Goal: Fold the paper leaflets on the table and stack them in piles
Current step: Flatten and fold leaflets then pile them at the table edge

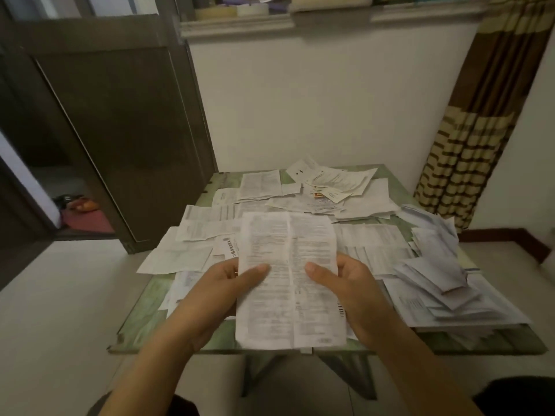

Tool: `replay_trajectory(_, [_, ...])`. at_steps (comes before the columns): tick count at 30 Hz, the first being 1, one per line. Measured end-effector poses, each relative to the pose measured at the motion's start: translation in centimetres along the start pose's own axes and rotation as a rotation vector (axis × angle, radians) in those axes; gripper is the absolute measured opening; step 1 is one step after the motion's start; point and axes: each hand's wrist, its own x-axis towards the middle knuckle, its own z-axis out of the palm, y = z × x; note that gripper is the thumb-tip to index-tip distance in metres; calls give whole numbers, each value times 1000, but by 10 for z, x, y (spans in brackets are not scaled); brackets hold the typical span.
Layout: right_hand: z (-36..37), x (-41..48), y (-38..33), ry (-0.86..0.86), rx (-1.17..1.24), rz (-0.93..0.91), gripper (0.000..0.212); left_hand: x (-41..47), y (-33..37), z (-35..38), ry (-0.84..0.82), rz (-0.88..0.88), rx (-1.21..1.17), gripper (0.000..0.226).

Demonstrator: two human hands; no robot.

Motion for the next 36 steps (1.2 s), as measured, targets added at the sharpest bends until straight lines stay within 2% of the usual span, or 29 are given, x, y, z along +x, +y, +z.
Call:
replay_trajectory(4, [-3, -3, 2, 25, 0, 12, 24, 0, -11, 4, 113, 25, -8, 16])
replay_trajectory(7, [-6, -3, 2, 24, 63, 67, 22, -1, -12, 4, 124, 7, -83, 17])
replay_trajectory(9, [-8, -6, 0, 35, 18, 50, 17, -2, -11, 3, 124, 28, -96, 24])
replay_trajectory(12, [-11, -12, -3, 9, -61, 12, 29, -1, -10, 0, 145, 34, -197, 25])
replay_trajectory(15, [-12, -12, -1, 25, -153, -39, 35, -3, -11, 1, 90, -28, -304, 23])
replay_trajectory(18, [-10, -13, 3, -31, -198, -34, 35, -3, -19, 4, 112, -26, -150, 12])
replay_trajectory(22, [-16, -16, 2, -94, -334, -18, 33, -2, -22, 0, 180, 24, 54, 12])
replay_trajectory(26, [-16, -9, -5, -44, -369, -76, 17, 1, -16, 1, 55, 45, 133, 11])
replay_trajectory(29, [-7, -6, -4, -184, -600, -14, 12, 3, -11, 9, -39, 60, 202, 10])
replay_trajectory(31, [-7, -6, -3, -215, -671, 9, 6, 6, -12, 10, -35, 76, 217, 6])
replay_trajectory(36, [-12, -7, 3, 100, -442, -71, 10, 1, -22, 14, -38, 28, -120, 21])
